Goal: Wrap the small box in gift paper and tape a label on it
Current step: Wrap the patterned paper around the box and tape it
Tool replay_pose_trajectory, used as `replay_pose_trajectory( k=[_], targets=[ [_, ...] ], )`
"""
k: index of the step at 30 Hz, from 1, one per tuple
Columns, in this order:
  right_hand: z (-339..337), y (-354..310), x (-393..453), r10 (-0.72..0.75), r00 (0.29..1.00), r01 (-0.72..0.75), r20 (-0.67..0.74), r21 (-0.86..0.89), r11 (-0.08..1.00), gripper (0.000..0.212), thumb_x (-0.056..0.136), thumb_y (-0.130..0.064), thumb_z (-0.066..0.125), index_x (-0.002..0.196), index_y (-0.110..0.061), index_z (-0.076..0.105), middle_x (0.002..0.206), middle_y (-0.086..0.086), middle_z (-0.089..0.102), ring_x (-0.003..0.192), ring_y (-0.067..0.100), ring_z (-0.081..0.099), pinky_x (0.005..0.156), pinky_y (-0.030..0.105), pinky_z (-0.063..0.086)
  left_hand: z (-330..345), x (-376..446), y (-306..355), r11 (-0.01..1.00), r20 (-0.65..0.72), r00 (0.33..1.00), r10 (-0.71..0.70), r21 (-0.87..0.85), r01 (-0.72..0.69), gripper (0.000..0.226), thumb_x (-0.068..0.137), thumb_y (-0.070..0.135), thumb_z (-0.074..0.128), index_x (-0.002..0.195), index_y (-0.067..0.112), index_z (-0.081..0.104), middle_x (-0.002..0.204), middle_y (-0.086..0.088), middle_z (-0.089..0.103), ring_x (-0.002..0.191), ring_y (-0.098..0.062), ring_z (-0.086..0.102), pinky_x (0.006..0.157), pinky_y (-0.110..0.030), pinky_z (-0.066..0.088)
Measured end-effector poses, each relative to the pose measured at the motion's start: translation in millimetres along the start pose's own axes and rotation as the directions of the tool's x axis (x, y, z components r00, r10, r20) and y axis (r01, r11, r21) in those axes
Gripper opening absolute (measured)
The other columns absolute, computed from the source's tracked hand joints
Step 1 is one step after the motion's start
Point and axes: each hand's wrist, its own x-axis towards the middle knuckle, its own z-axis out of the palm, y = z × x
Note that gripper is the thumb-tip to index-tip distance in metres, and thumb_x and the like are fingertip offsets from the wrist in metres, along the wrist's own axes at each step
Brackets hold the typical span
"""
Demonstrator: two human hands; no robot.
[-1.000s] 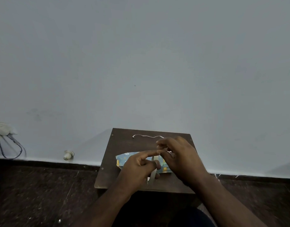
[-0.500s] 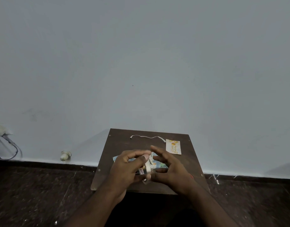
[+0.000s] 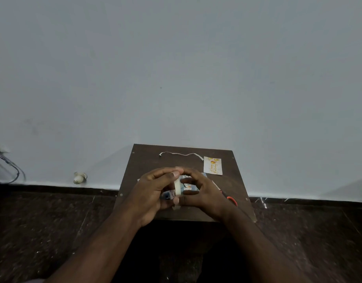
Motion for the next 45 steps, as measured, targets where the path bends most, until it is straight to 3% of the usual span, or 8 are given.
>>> replay_pose_trajectory(
  k=[16, 20, 22, 26, 34, 40, 42, 45],
  targets=[
    [-7.9, 24.4, 7.0, 0.136, 0.991, -0.135, -0.003, -0.12, 0.984, 0.075, 0.073, -0.051, 0.082, 0.141, -0.036, 0.054, 0.135, -0.009, 0.061, 0.121, 0.011, 0.06, 0.1, 0.034, 0.052, 0.0, 10.6, -7.1, 1.0, 0.004, 1.0, -0.016, 0.013, 0.016, 0.018, 0.093, 0.018, 0.067, 0.105, 0.026, 0.078, 0.116, -0.008, 0.072, 0.1, -0.022, 0.071, 0.081, -0.049, 0.061],
    [-36.4, 34.2, -0.1, 0.099, 0.919, -0.185, -0.383, -0.195, 0.963, 0.034, 0.084, -0.033, 0.079, 0.116, -0.029, 0.069, 0.093, -0.004, 0.073, 0.08, 0.01, 0.068, 0.072, 0.031, 0.052, -2.5, 13.8, -14.2, 0.999, -0.021, 0.999, 0.035, 0.027, -0.034, 0.03, 0.092, 0.005, 0.068, 0.11, 0.026, 0.077, 0.122, -0.004, 0.066, 0.087, -0.018, 0.07, 0.067, -0.038, 0.059],
    [-60.2, 42.0, -8.3, 0.09, 0.821, -0.391, -0.563, -0.441, 0.808, 0.009, 0.088, -0.028, 0.072, 0.096, -0.027, 0.069, 0.081, -0.006, 0.068, 0.075, 0.015, 0.065, 0.067, 0.03, 0.049, -3.3, 14.3, -17.8, 0.998, -0.015, 0.999, 0.049, 0.025, -0.049, 0.032, 0.093, 0.002, 0.066, 0.113, 0.025, 0.076, 0.122, -0.008, 0.064, 0.088, -0.021, 0.068, 0.067, -0.04, 0.06],
    [-82.5, 62.7, -25.1, 0.251, 0.793, -0.603, -0.555, -0.656, 0.454, 0.011, 0.09, -0.026, 0.064, 0.085, -0.018, 0.059, 0.083, 0.0, 0.063, 0.086, 0.025, 0.062, 0.069, 0.031, 0.047, -3.1, 15.1, -22.8, 0.998, -0.02, 0.999, 0.05, 0.027, -0.05, 0.034, 0.094, 0.0, 0.065, 0.114, 0.025, 0.076, 0.116, -0.008, 0.063, 0.085, -0.024, 0.067, 0.068, -0.043, 0.06],
    [-79.5, 71.9, -22.0, 0.251, 0.827, -0.561, -0.503, -0.774, 0.293, 0.021, 0.093, -0.034, 0.06, 0.098, -0.014, 0.064, 0.102, 0.009, 0.071, 0.097, 0.029, 0.066, 0.071, 0.029, 0.044, -1.8, 14.7, -23.5, 0.997, -0.053, 0.996, 0.067, 0.05, -0.065, 0.026, 0.094, 0.007, 0.067, 0.109, 0.025, 0.078, 0.107, -0.007, 0.055, 0.087, -0.018, 0.066, 0.07, -0.045, 0.061],
    [-84.4, 48.8, -25.1, 0.274, 0.737, -0.623, -0.618, -0.462, 0.631, 0.016, 0.084, -0.024, 0.07, 0.074, -0.015, 0.063, 0.071, 0.003, 0.067, 0.069, 0.021, 0.065, 0.064, 0.035, 0.056, -1.6, 15.8, -23.7, 0.997, -0.081, 0.995, 0.054, 0.059, -0.049, 0.025, 0.094, 0.009, 0.067, 0.109, 0.025, 0.077, 0.114, -0.011, 0.056, 0.091, -0.018, 0.065, 0.072, -0.048, 0.063],
    [-80.5, 29.5, -28.9, 0.309, 0.763, -0.483, -0.568, -0.182, 0.857, 0.009, 0.087, -0.007, 0.066, 0.087, -0.015, 0.067, 0.078, 0.007, 0.069, 0.07, 0.021, 0.068, 0.059, 0.036, 0.06, -1.8, 16.4, -23.7, 0.997, -0.09, 0.994, 0.055, 0.062, -0.05, 0.025, 0.094, 0.009, 0.067, 0.109, 0.025, 0.077, 0.116, -0.012, 0.056, 0.093, -0.02, 0.064, 0.071, -0.047, 0.063],
    [-74.6, -0.8, -33.8, 0.309, 0.876, -0.307, -0.37, 0.067, 0.949, 0.024, 0.091, 0.004, 0.061, 0.108, -0.013, 0.065, 0.088, 0.012, 0.069, 0.083, 0.025, 0.074, 0.052, 0.029, 0.056, -1.5, 16.5, -23.5, 0.997, -0.089, 0.994, 0.06, 0.057, -0.055, 0.025, 0.095, 0.008, 0.066, 0.111, 0.024, 0.077, 0.117, -0.014, 0.057, 0.089, -0.018, 0.064, 0.07, -0.046, 0.063]
  ],
)
